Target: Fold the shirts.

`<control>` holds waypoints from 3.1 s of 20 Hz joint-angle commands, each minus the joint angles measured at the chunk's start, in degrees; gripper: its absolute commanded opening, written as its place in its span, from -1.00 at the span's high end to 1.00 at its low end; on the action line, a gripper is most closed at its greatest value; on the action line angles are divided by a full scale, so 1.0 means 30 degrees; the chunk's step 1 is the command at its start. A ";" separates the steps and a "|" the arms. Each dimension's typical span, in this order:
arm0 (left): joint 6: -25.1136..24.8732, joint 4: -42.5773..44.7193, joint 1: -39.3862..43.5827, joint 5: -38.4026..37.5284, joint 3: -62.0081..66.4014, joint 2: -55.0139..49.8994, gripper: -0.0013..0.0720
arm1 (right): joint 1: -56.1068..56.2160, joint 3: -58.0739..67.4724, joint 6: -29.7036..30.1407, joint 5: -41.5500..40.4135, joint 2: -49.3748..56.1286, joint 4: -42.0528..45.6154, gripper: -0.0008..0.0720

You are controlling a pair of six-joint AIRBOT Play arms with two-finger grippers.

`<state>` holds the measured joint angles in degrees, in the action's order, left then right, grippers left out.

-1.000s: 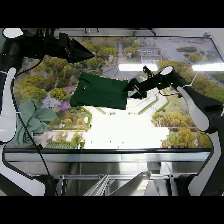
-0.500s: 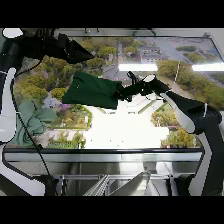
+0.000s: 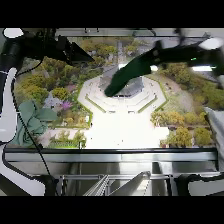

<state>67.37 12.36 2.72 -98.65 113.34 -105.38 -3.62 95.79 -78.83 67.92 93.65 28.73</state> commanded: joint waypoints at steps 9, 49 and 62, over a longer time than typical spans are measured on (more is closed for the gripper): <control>-0.0015 0.0044 0.2725 -0.1413 0.0000 -0.0007 0.97 | -1.6007 0.0000 -0.2761 0.7169 -0.4605 0.7810 0.92; -0.0328 0.0044 0.2892 -0.2280 0.0000 -0.0007 0.96 | -1.9045 -0.8947 -0.5748 0.8386 -0.7715 2.4370 -0.21; -0.0240 0.0051 0.1953 0.1020 0.0015 0.0568 0.97 | -1.8928 -0.8000 -0.4787 0.6710 -0.7752 0.9296 0.91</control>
<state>66.61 12.49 10.24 -101.21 113.34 -104.81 -60.51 71.42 -97.23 90.45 70.91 76.88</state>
